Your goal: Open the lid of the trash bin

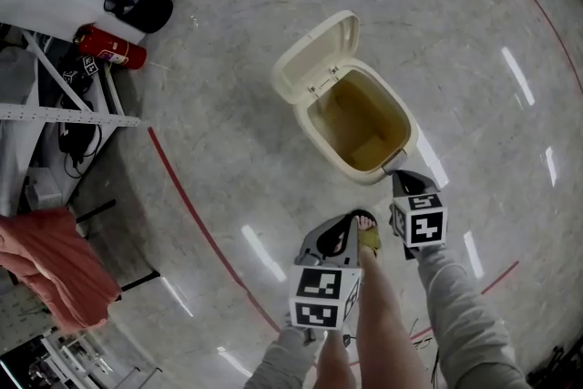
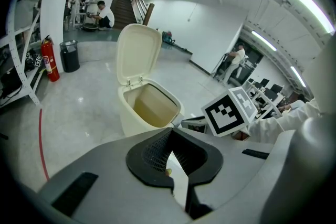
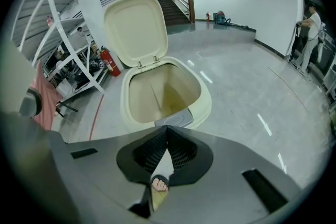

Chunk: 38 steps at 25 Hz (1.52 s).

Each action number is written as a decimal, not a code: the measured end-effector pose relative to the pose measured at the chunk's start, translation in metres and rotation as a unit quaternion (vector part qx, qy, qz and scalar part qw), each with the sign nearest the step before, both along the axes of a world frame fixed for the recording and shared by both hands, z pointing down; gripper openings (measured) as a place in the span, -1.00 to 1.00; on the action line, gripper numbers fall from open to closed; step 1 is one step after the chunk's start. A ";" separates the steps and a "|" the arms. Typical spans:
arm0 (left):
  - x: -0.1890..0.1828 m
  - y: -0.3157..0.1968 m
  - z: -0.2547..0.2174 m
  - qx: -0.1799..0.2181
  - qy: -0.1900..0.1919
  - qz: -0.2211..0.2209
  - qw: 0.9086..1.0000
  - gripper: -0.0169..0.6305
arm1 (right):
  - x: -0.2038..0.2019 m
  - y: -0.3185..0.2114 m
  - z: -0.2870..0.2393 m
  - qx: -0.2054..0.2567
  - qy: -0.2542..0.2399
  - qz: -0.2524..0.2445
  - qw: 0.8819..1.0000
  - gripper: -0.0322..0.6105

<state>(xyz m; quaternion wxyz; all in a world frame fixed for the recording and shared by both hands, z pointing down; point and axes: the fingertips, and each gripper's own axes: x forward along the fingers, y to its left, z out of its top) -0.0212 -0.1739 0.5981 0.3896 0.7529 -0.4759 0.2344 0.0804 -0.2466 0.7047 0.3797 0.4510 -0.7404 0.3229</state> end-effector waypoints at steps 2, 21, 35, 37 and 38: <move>-0.001 0.003 -0.005 0.001 0.001 -0.001 1.000 -0.93 | -0.005 0.007 -0.004 0.001 -0.003 -0.006 1.000 -0.91; 0.002 0.041 -0.052 0.017 0.008 -0.004 1.000 -0.93 | -0.010 0.082 -0.129 0.073 -0.061 0.034 0.995 -0.91; 0.006 0.079 -0.083 0.023 0.018 -0.007 1.000 -0.93 | 0.001 0.125 -0.207 0.126 -0.095 0.054 0.986 -0.91; 0.006 0.082 -0.086 0.022 0.020 -0.011 0.999 -0.93 | 0.002 0.132 -0.212 0.125 -0.097 0.051 0.986 -0.91; 0.006 0.083 -0.087 0.020 0.021 -0.012 1.000 -0.93 | 0.001 0.135 -0.214 0.125 -0.099 0.051 0.986 -0.91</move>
